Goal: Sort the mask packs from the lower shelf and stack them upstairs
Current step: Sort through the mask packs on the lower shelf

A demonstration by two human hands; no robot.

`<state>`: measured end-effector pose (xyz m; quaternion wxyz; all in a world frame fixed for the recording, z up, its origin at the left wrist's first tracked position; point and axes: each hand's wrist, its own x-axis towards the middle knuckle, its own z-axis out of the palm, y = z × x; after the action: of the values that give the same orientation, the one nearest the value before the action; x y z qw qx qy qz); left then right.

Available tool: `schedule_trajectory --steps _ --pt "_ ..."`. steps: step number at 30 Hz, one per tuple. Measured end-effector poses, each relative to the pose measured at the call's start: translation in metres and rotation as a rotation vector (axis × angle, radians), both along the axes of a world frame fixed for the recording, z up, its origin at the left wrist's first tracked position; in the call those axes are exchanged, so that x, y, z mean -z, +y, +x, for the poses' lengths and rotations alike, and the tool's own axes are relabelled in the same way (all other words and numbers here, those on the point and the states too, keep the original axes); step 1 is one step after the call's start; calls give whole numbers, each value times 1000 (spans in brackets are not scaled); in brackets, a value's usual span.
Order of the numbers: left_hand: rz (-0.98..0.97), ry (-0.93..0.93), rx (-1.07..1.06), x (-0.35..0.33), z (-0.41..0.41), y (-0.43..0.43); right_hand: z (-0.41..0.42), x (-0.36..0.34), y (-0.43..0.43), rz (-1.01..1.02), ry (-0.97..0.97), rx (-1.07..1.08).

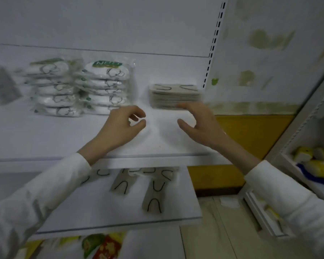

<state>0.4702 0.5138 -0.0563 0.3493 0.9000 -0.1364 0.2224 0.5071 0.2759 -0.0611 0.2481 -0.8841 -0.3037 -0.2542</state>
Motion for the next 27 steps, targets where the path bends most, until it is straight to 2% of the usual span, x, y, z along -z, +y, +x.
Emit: schedule_trajectory --steps 5,8,10,12,15,19,21,23,27 --pt "-126 -65 207 30 -71 -9 -77 50 11 12 -40 -219" --pt "-145 52 265 78 -90 -5 -97 104 10 -117 -16 -343" --pt "-182 207 232 131 -89 2 -97 152 7 -160 94 -316" --pt "-217 360 110 198 -83 15 -90 207 4 -146 281 -187" --pt "-177 524 -12 294 -79 35 -64 293 2 -160 623 140" --pt "-169 567 -65 360 -69 39 -17 364 21 44 1086 551" --pt "-183 546 -108 375 -59 37 1 383 40 5 1115 688" --pt "-202 516 -153 385 -49 35 12 398 61 -103 1051 765" --pt "-270 495 -246 395 -38 28 21 408 97 -182 956 808"
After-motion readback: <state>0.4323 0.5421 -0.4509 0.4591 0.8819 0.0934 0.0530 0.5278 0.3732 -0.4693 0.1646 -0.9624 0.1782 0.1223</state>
